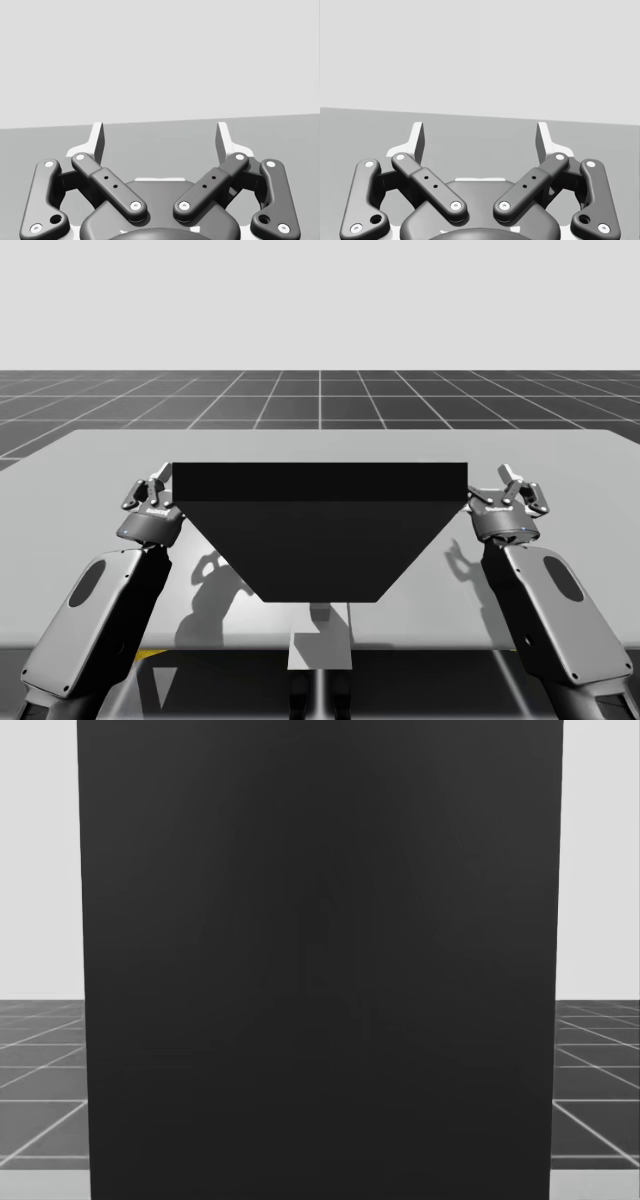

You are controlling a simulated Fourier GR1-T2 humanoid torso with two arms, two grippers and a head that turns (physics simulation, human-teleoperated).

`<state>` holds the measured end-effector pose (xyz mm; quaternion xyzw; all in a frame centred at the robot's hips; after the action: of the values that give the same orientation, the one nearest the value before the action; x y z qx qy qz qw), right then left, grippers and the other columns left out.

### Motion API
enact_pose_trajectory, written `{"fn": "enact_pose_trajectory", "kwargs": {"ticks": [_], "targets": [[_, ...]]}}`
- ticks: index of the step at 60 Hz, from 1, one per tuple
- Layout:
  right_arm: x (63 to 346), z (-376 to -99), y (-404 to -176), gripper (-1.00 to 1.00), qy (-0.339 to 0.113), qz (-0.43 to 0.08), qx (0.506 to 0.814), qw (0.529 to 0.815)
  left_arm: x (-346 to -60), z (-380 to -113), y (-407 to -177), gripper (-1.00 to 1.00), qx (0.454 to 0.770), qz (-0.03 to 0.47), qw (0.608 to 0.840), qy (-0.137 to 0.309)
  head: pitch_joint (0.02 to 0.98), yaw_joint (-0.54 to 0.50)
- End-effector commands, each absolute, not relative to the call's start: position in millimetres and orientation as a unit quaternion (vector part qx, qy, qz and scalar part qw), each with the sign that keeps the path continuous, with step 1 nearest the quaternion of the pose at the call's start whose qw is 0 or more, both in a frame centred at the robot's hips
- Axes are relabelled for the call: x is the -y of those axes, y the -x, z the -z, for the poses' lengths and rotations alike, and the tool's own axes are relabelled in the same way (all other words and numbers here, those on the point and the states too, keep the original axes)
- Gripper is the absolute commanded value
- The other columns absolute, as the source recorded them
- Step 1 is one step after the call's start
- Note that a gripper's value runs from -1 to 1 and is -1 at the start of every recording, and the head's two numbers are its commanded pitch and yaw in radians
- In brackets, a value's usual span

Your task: Reach around the screen and pick up the object behind it.

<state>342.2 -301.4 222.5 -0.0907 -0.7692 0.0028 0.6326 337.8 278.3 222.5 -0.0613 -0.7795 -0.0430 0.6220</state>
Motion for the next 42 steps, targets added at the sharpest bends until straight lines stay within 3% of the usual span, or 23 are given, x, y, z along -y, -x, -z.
{"fn": "enact_pose_trajectory", "kwargs": {"ticks": [1,8,21,30,42], "targets": [[300.2,-222.3,-339.5,-1.0,0.099,-0.005,0.767,0.633,-278.4,-222.1,-338.3,-1.0,0.779,0.044,0.623,0.06,0.059,0.0],[297.8,-223.1,-339.6,-1.0,0.087,-0.02,0.771,0.631,-277.4,-221.5,-338.3,-1.0,0.776,0.049,0.625,0.063,0.061,0.0],[298.1,-220.9,-330.0,-1.0,0.044,-0.09,0.743,0.662,-282.2,-223.8,-332.4,-1.0,0.751,0.082,0.65,0.085,0.063,0.0],[303.6,-230.1,-312.7,-1.0,-0.011,-0.127,0.74,0.661,-284.6,-233.2,-313.2,-1.0,0.738,0.117,0.658,0.094,0.075,0.0],[312.6,-235.5,-290.7,-1.0,-0.036,-0.169,0.739,0.651,-295.0,-233.5,-278.5,-1.0,0.725,0.17,0.661,0.097,0.077,-0.01]]}}
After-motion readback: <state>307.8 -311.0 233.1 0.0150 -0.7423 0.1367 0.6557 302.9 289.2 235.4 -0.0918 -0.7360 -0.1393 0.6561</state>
